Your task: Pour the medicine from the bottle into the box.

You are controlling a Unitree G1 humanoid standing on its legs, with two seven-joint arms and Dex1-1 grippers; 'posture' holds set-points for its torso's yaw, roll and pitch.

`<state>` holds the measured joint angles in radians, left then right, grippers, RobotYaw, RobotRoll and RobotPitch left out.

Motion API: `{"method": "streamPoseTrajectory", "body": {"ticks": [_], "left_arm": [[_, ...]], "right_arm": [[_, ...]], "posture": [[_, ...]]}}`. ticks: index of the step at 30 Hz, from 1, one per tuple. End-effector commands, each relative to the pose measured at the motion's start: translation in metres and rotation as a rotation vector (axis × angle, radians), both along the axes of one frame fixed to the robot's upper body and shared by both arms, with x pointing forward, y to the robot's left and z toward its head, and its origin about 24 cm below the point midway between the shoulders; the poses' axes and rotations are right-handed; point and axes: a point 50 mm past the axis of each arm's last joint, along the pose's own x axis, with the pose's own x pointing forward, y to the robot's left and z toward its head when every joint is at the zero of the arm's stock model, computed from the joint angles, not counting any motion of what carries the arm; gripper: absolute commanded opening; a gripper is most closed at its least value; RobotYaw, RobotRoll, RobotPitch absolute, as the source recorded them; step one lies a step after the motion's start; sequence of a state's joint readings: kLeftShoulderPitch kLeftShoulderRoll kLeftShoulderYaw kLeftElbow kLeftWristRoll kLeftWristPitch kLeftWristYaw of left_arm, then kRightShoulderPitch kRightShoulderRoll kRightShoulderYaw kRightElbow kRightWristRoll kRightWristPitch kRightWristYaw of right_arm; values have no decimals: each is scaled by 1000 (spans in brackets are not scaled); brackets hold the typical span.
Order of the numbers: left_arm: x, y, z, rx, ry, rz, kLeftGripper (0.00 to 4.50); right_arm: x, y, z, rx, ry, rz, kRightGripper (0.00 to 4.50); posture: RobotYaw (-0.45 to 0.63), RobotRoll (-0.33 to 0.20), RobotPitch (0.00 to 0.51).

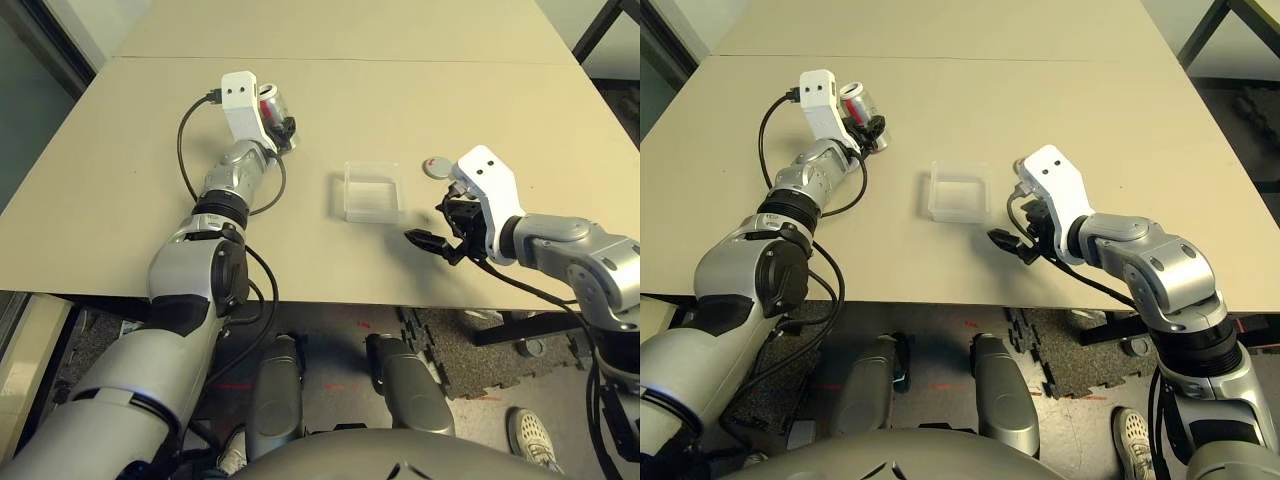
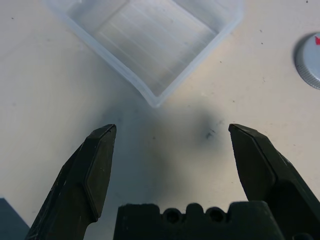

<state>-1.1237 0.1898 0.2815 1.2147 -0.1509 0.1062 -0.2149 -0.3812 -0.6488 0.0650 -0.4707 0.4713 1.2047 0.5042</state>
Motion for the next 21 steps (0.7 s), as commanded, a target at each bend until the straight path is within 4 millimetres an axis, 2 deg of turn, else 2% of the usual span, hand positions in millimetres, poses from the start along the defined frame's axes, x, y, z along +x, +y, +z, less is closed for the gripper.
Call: {"method": "streamPoseTrajectory", "body": {"ticks": [1,4,5,6,8,9,11,15,17,21], "left_arm": [[3,-1,13,55,-56,-20,2430],[4,-1,21,157,-108,-47,2430],[5,-1,29,292,-171,-75,2430],[5,-6,46,572,-313,-139,2430],[-5,-42,72,1250,-694,-381,2430],[-14,-70,69,1699,-896,-570,2430],[-21,-85,52,2015,-1027,-801,2430],[-25,-84,39,2220,-1212,-981,2430],[-23,-84,45,2275,-1238,-980,2430],[-17,-87,65,2278,-1237,-872,2430]], "right_arm": [[-2,4,3,8,-3,15,4500],[-2,5,3,7,-2,15,4500],[-2,5,2,9,-3,15,4500],[-2,6,3,13,-4,14,4500],[-2,7,2,18,-6,11,4500],[-2,7,2,19,-6,11,4500],[-1,8,0,23,-5,11,4500],[1,11,-1,31,-10,14,4500],[2,13,0,42,-16,15,4500],[1,17,0,60,-20,18,4500]], "posture": [[-125,0,176],[-126,0,175],[-129,0,175],[-133,0,175],[-128,0,176],[-116,0,173],[-101,0,167],[-111,0,167],[-117,0,170],[-123,0,175]]}}
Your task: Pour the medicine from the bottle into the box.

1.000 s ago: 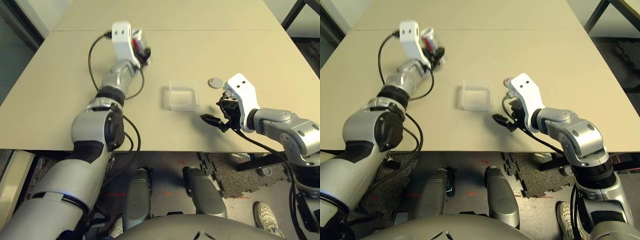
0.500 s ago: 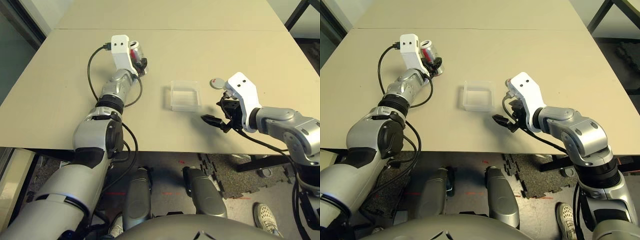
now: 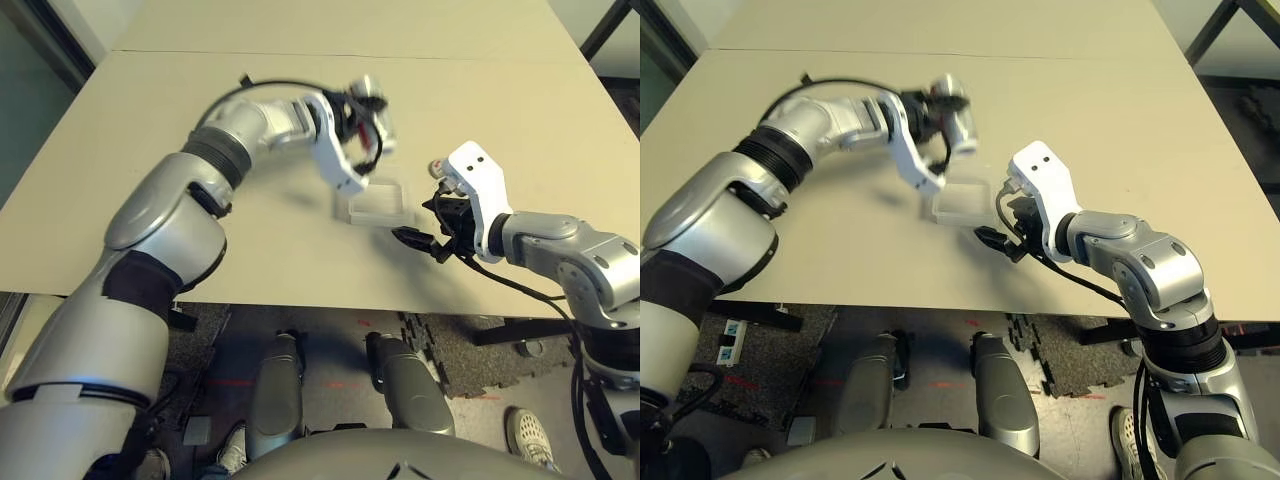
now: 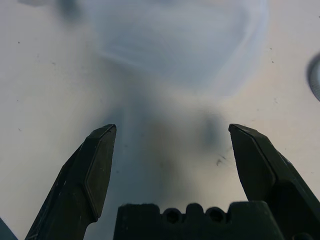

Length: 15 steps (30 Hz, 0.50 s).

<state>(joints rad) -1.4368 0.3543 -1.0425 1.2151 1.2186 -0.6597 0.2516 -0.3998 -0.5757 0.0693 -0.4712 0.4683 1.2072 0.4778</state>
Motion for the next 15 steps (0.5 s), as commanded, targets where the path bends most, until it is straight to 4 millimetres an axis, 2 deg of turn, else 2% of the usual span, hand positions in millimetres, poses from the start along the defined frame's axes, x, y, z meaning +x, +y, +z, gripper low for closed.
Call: {"method": "streamPoseTrajectory", "body": {"ticks": [1,12,15], "left_arm": [[3,-4,18,-35,-56,-7,2430],[0,-15,21,-96,-43,-48,2430],[0,-19,27,-129,-31,-41,2430]], "right_arm": [[-2,4,-1,9,-3,8,4500],[-3,1,-4,5,10,7,4500],[-3,2,-4,5,13,11,4500]], "posture": [[-123,0,175],[-103,0,183],[-103,0,182]]}}
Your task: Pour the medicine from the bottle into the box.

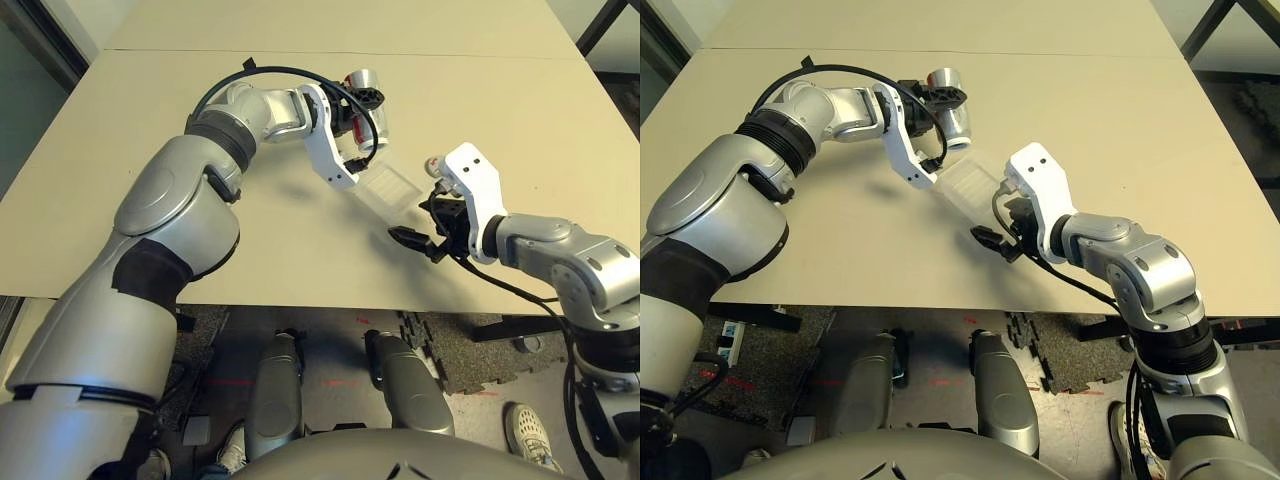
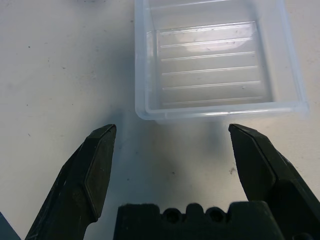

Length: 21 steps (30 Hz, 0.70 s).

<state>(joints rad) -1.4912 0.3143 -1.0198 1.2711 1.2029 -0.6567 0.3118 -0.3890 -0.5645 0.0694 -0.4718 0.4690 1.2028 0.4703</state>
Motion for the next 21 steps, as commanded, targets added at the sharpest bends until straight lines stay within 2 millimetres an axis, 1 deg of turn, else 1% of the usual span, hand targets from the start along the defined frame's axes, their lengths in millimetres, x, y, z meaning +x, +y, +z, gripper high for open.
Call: {"method": "streamPoseTrajectory", "body": {"ticks": [1,3,4,6,8,9,10,11,12,14,17,19,21], "left_arm": [[-1,-8,11,-82,43,7,2430],[1,-4,19,-261,170,98,2430],[4,1,21,-408,281,180,2430],[9,9,21,-659,498,282,2430],[16,22,15,-989,759,392,2430],[19,32,10,-1202,909,446,2430],[22,39,3,-1376,1039,481,2430],[24,50,-5,-1567,1133,514,2430],[25,60,-13,-1711,1192,543,2430],[23,78,-37,-1909,1252,632,2430],[18,96,-64,-2082,1260,735,2430],[15,105,-76,-2207,1247,773,2430],[15,107,-75,-2236,1224,768,2430]], "right_arm": [[-2,1,-2,-3,8,15,4500],[-1,1,-2,-2,6,12,4500],[-1,1,-2,-3,6,10,4500],[-2,0,-2,-3,7,8,4500],[-3,-1,-2,-6,9,3,4500],[-4,-2,-3,-8,10,-1,4500],[-4,-3,-3,-10,10,-3,4500],[-5,-4,-3,-11,11,-5,4500],[-5,-5,-3,-13,12,-7,4500],[-5,-7,-2,-16,12,-10,4500],[-5,-9,-1,-26,11,-14,4500],[-5,-13,0,-40,9,-18,4500],[-5,-15,2,-47,7,-21,4500]], "posture": [[-106,0,182],[-109,0,182],[-116,0,182],[-121,0,182],[-129,0,183],[-130,0,183],[-131,0,183],[-135,0,183],[-134,0,183],[-128,0,184],[-126,0,184],[-121,0,184],[-117,0,183]]}}
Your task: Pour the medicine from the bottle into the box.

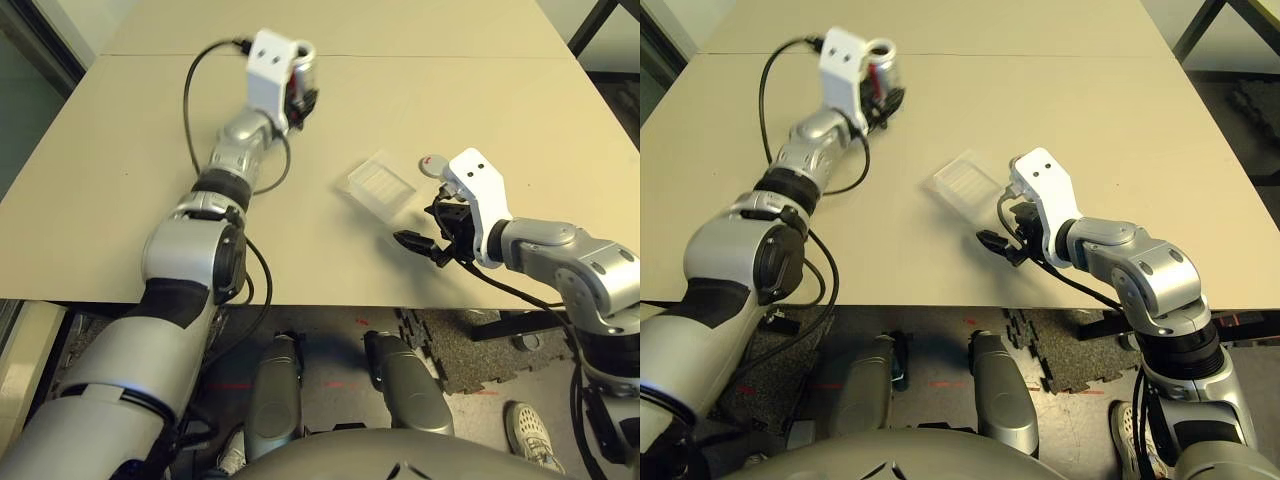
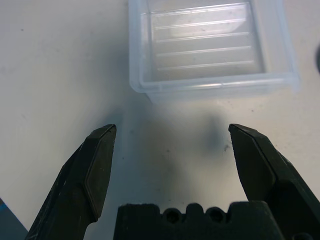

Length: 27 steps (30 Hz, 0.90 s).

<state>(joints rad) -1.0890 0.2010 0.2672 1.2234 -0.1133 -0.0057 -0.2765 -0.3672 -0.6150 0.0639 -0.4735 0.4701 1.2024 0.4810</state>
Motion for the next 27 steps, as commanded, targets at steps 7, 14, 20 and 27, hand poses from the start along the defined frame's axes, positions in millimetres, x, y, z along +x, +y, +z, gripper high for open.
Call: {"method": "streamPoseTrajectory", "body": {"ticks": [7,14,20,27], "left_arm": [[6,4,27,53,-92,35,2430],[10,-15,57,388,-240,-79,2430],[4,-86,108,1423,-664,-357,2430],[-22,-154,102,2328,-1420,-696,2430]], "right_arm": [[-1,-7,5,-15,-10,-7,4500],[-2,-4,3,-7,-10,-15,4500],[0,-2,0,-3,-18,-30,4500],[3,5,-4,17,-28,-31,4500]], "posture": [[-119,0,183],[-136,0,175],[-132,0,166],[-157,0,157]]}}
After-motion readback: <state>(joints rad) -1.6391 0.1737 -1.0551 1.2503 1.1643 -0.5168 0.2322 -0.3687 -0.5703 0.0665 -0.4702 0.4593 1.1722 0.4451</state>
